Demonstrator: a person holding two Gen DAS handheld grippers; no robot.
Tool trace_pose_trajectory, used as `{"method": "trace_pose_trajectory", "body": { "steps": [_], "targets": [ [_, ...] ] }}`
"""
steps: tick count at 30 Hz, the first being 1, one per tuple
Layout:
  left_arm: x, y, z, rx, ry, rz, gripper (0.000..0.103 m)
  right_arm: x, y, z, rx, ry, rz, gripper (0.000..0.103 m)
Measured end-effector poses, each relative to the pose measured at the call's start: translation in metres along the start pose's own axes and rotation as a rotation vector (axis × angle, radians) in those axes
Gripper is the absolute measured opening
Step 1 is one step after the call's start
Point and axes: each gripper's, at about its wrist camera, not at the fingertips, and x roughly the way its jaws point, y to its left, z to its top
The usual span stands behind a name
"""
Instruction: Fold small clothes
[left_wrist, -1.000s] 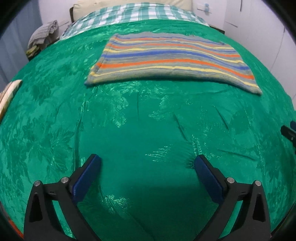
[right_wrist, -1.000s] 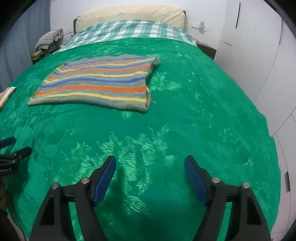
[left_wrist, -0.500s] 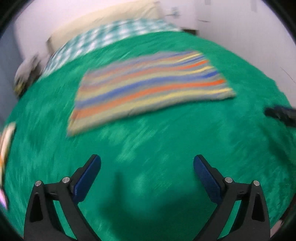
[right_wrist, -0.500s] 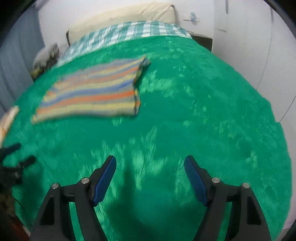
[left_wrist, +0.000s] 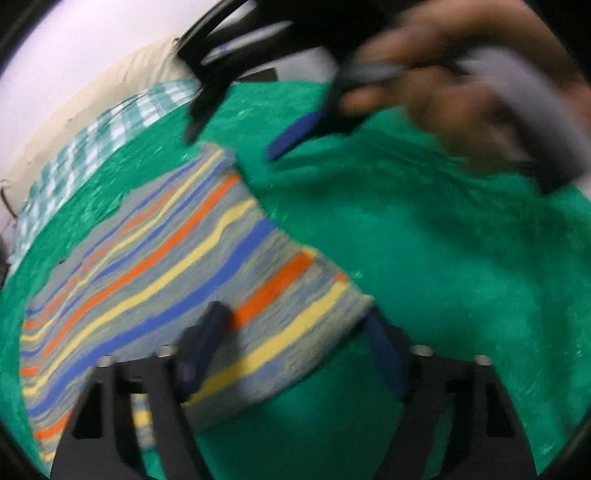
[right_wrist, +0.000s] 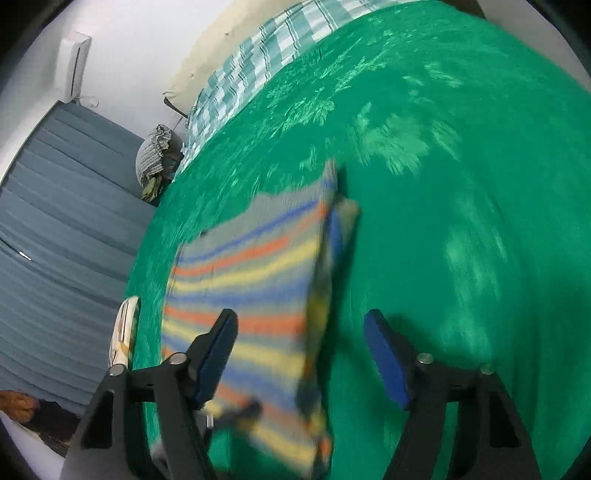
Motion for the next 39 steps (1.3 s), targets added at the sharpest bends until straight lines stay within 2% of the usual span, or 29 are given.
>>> {"method": "trace_pose_trajectory", "body": {
  "steps": [1, 2, 4, 5, 6, 10, 14, 18, 23, 24, 25, 26, 28, 29, 31, 33, 35, 38, 39],
  "targets": [
    [0.001, 0.001, 0.002, 0.003, -0.003, -0.006, 0.025, 0.01, -0.002, 0.01, 0.007, 0.014, 0.004, 0.071],
    [0.003, 0.003, 0.002, -0.004, -0.004, 0.003, 0.012, 0.027, -0.008, 0.022, 0.037, 0.042, 0.001, 0.069],
    [0.001, 0.014, 0.003, -0.076, -0.02, -0.033, 0.009, 0.046, -0.018, 0.035, 0.098, 0.034, 0.02, 0.045],
    [-0.004, 0.023, 0.002, -0.123, -0.038, -0.055, 0.008, 0.052, -0.022, 0.041, 0.126, 0.023, 0.025, 0.015],
    [-0.011, 0.03, 0.0, -0.157, -0.055, -0.065, 0.008, 0.054, -0.022, 0.043, 0.143, 0.01, 0.024, 0.008],
    [-0.057, 0.066, -0.016, -0.318, -0.148, -0.076, 0.007, 0.044, 0.017, 0.052, 0.062, -0.057, 0.021, 0.008],
    [-0.106, 0.131, -0.055, -0.563, -0.2, -0.077, 0.007, 0.052, 0.098, 0.06, -0.085, -0.039, 0.041, 0.008],
    [-0.131, 0.192, -0.111, -0.76, -0.173, -0.043, 0.006, 0.102, 0.181, 0.057, -0.213, 0.028, 0.055, 0.008],
    [-0.14, 0.235, -0.168, -0.885, -0.117, 0.029, 0.006, 0.189, 0.251, 0.037, -0.298, 0.117, 0.059, 0.008],
    [-0.136, 0.239, -0.176, -0.898, -0.096, 0.027, 0.007, 0.2, 0.259, 0.032, -0.315, 0.127, 0.052, 0.008],
    [-0.13, 0.245, -0.185, -0.92, -0.055, 0.023, 0.012, 0.212, 0.265, 0.026, -0.333, 0.142, 0.044, 0.008],
    [-0.128, 0.25, -0.197, -0.952, -0.009, 0.034, 0.021, 0.227, 0.27, 0.021, -0.34, 0.154, 0.042, 0.014],
    [-0.136, 0.256, -0.215, -1.002, -0.008, 0.027, 0.026, 0.246, 0.272, 0.012, -0.3, 0.163, 0.077, 0.026],
    [-0.145, 0.257, -0.222, -1.019, -0.012, 0.031, 0.046, 0.25, 0.269, 0.008, -0.266, 0.144, 0.114, 0.033],
    [-0.165, 0.258, -0.229, -1.026, -0.038, 0.077, 0.061, 0.241, 0.266, 0.002, -0.239, 0.101, 0.176, 0.034],
    [-0.177, 0.26, -0.23, -1.014, -0.066, 0.08, 0.062, 0.227, 0.264, -0.001, -0.256, 0.062, 0.176, 0.034],
    [-0.18, 0.264, -0.219, -0.98, -0.079, 0.063, 0.066, 0.195, 0.26, -0.008, -0.332, 0.008, 0.104, 0.034],
    [-0.162, 0.278, -0.186, -0.902, -0.081, 0.049, 0.07, 0.159, 0.26, -0.032, -0.497, -0.006, -0.022, 0.034],
    [-0.153, 0.278, -0.172, -0.867, -0.072, 0.045, 0.07, 0.151, 0.259, -0.039, -0.533, -0.001, -0.038, 0.034]
  ]
}}
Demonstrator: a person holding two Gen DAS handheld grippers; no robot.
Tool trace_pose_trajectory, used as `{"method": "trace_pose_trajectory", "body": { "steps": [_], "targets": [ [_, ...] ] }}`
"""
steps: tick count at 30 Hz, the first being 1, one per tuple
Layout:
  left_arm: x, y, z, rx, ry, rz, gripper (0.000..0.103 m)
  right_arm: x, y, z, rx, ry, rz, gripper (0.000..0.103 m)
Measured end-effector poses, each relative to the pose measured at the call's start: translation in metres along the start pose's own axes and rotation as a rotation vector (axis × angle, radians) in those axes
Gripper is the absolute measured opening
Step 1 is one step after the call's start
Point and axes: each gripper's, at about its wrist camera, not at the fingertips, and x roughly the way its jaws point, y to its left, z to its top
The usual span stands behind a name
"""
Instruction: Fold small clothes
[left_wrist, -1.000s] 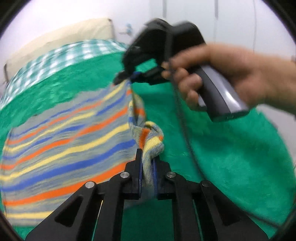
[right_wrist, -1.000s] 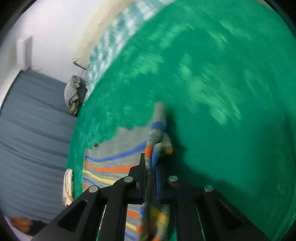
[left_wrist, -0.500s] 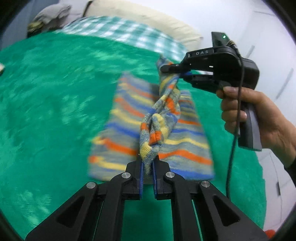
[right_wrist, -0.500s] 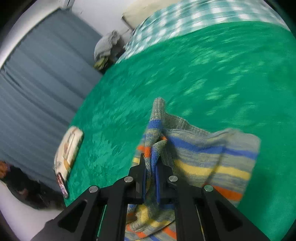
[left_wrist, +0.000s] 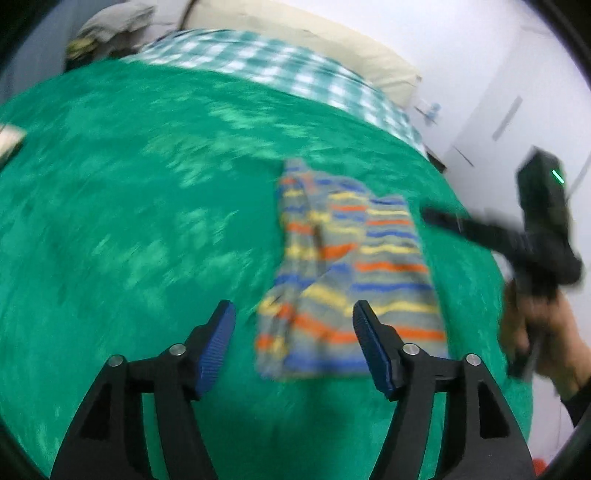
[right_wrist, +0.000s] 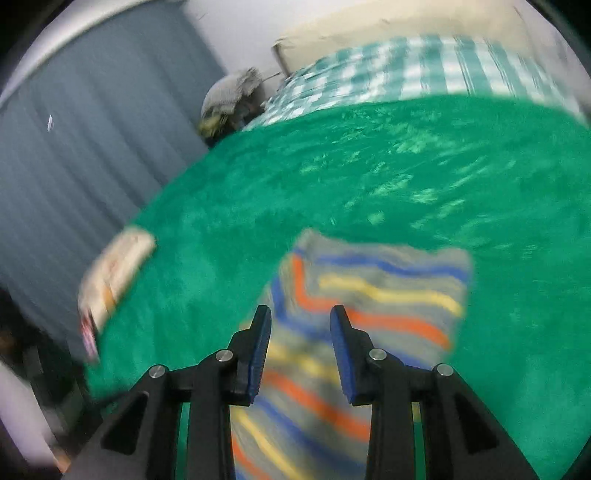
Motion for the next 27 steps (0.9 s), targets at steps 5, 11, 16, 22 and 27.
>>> {"method": "trace_pose_trajectory", "body": {
  "steps": [5, 11, 16, 22, 27],
  "targets": [
    [0.071, -0.017, 0.044, 0.058, 0.079, 0.072, 0.067, -0.012, 0.02, -0.077, -0.163, 0.122, -0.041, 0.034],
    [0.096, 0.0, 0.057, -0.038, 0.167, -0.02, 0.044, 0.006, 0.029, -0.121, -0.171, 0.138, -0.078, 0.037],
    [0.091, -0.007, 0.055, 0.074, 0.158, 0.009, 0.017, 0.003, 0.034, -0.12, -0.167, 0.117, -0.102, 0.038],
    [0.095, 0.001, 0.056, 0.057, 0.191, 0.055, 0.027, -0.011, 0.045, -0.119, -0.172, 0.109, -0.112, 0.04],
    [0.057, 0.021, 0.062, -0.004, 0.118, -0.025, 0.088, -0.037, 0.018, -0.101, -0.028, 0.018, -0.08, 0.09]
  ]
}}
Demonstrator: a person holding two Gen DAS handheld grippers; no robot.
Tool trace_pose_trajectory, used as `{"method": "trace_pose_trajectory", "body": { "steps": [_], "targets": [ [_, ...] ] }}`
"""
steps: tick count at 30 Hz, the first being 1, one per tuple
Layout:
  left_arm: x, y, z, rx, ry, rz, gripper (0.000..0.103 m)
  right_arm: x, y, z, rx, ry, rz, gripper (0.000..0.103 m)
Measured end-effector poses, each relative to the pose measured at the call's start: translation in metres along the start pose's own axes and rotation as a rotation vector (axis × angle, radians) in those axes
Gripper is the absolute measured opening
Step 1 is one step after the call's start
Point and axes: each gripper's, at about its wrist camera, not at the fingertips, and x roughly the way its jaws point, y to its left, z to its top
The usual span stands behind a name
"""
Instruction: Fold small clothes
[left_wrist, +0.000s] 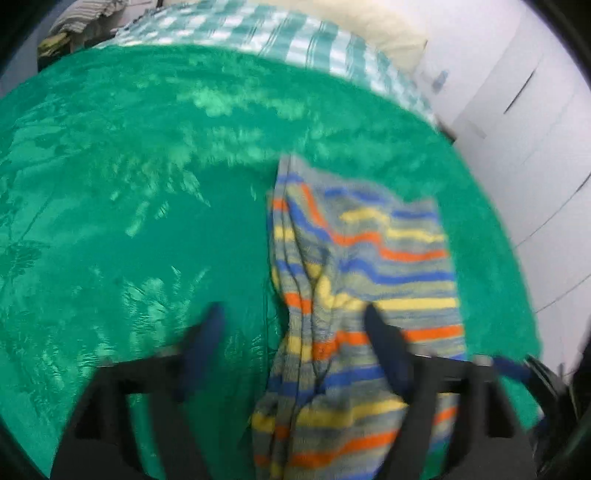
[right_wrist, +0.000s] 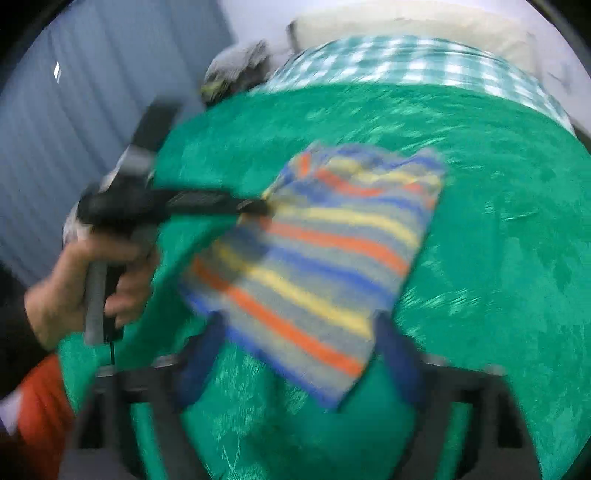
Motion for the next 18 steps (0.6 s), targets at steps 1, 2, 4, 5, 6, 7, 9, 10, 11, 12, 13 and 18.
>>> {"method": "trace_pose_trajectory", "body": {
  "steps": [1, 2, 4, 5, 6, 7, 9, 10, 11, 12, 13, 18],
  "targets": [
    [-0.002, 0.002, -0.001, 0.001, 0.004, -0.027, 0.09, -0.004, -0.009, 0.002, 0.035, -0.028, 0.011, 0.091],
    [0.0, 0.002, -0.002, 0.011, 0.023, -0.038, 0.091, -0.005, -0.024, 0.008, 0.096, -0.051, 0.03, 0.091],
    [0.012, 0.0, -0.004, 0.049, 0.082, -0.004, 0.091, 0.006, -0.048, 0.016, 0.193, -0.062, 0.067, 0.091],
    [0.025, 0.0, -0.006, 0.062, 0.13, 0.017, 0.091, 0.019, -0.058, 0.022, 0.246, -0.051, 0.095, 0.091],
    [0.038, 0.0, -0.009, 0.062, 0.175, 0.027, 0.091, 0.033, -0.07, 0.024, 0.305, -0.034, 0.128, 0.091],
    [0.043, -0.001, -0.011, 0.068, 0.18, 0.039, 0.09, 0.048, -0.08, 0.026, 0.359, -0.021, 0.168, 0.09],
    [0.046, -0.007, -0.013, 0.085, 0.172, 0.039, 0.058, 0.078, -0.087, 0.025, 0.416, 0.032, 0.258, 0.085],
    [0.049, -0.01, -0.014, 0.069, 0.209, -0.023, 0.02, 0.089, -0.085, 0.024, 0.416, 0.037, 0.252, 0.071],
    [0.051, -0.009, -0.012, 0.048, 0.218, -0.027, 0.019, 0.094, -0.077, 0.026, 0.39, 0.036, 0.214, 0.049],
    [0.048, -0.009, -0.009, 0.042, 0.213, -0.029, 0.018, 0.098, -0.073, 0.027, 0.392, 0.051, 0.232, 0.03],
    [0.043, -0.007, -0.007, 0.03, 0.208, -0.045, 0.017, 0.096, -0.071, 0.03, 0.418, 0.05, 0.248, 0.03],
    [-0.01, -0.009, 0.024, 0.013, 0.087, -0.13, 0.017, 0.057, -0.048, 0.062, 0.35, -0.052, 0.24, 0.028]
  ]
}}
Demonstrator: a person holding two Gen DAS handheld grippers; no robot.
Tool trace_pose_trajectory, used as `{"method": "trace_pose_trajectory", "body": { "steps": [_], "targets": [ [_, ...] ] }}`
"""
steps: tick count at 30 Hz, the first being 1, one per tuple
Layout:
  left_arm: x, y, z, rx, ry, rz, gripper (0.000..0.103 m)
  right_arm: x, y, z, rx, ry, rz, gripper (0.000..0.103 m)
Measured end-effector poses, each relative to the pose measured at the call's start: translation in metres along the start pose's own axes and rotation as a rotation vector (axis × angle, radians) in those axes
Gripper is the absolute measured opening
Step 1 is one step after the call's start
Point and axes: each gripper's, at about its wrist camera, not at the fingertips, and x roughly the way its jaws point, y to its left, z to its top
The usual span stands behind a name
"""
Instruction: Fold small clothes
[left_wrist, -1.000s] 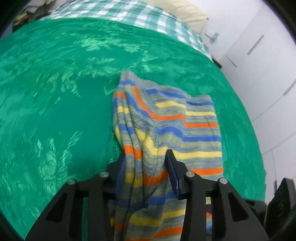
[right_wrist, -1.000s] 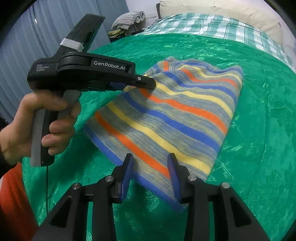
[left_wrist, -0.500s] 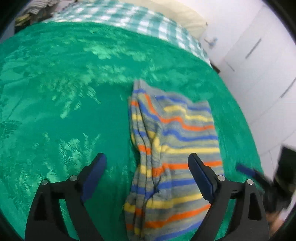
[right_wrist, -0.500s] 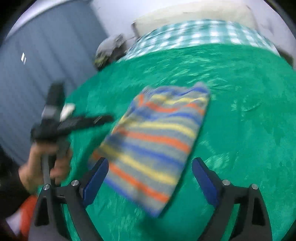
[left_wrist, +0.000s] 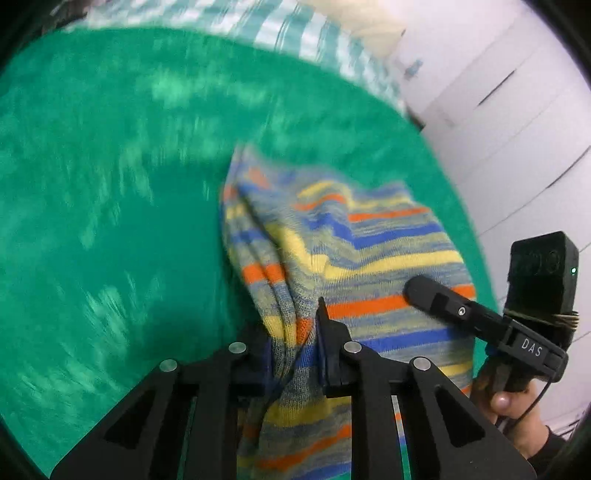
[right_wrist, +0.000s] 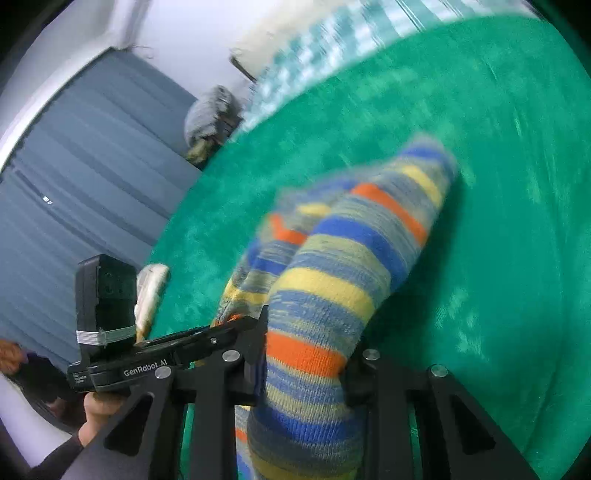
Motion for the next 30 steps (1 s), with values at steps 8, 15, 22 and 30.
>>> {"method": "trace_pose_trajectory", "body": {
  "steps": [8, 15, 22, 30],
  "targets": [
    [-0.097, -0.035, 0.047, 0.075, -0.156, -0.046, 0.018, -0.061, 0.091, 0.063, -0.139, -0.158, 0.109, 0.028],
    [-0.018, 0.004, -0.046, 0.015, 0.087, 0.212, 0.057, -0.034, 0.043, -0.003, -0.056, 0.032, -0.121, 0.073],
    [-0.087, -0.039, -0.148, 0.189, -0.075, 0.371, 0.095, -0.093, 0.046, -0.122, -0.198, 0.053, -0.416, 0.094],
    [-0.147, -0.107, -0.174, 0.256, -0.248, 0.507, 0.102, -0.16, 0.136, -0.161, -0.357, -0.021, -0.488, 0.1]
  ]
}}
